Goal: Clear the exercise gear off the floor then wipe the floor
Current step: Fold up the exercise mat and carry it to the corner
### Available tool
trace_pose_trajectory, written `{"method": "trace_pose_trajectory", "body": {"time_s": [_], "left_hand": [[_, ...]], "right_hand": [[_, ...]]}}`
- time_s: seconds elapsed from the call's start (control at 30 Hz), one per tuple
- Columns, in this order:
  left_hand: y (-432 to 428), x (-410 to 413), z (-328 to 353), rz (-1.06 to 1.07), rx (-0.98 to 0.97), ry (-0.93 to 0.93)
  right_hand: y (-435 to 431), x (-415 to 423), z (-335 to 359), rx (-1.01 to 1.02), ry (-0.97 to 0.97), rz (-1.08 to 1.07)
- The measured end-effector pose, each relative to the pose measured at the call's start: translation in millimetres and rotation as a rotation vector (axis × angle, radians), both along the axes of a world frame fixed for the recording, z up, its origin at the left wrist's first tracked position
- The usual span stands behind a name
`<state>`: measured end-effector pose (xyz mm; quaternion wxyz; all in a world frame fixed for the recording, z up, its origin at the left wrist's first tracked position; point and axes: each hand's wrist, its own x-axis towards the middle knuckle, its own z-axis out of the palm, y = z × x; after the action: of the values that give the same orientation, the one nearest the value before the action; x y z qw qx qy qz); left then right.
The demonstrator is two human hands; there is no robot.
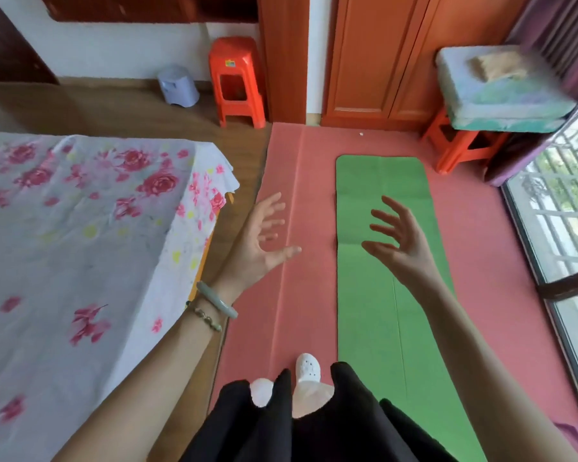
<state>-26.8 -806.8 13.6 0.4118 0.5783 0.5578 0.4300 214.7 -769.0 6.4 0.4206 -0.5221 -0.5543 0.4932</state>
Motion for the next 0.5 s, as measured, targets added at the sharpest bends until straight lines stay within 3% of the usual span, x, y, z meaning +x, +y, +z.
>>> {"method": "trace_pose_trajectory", "body": {"time_s": [0.5], "left_hand": [[235.1, 1.8, -12.9, -0.339, -0.02, -0.027]], "right_hand": [[135.9, 3.0, 2.6, -0.03, -0.031, -0.331]]}}
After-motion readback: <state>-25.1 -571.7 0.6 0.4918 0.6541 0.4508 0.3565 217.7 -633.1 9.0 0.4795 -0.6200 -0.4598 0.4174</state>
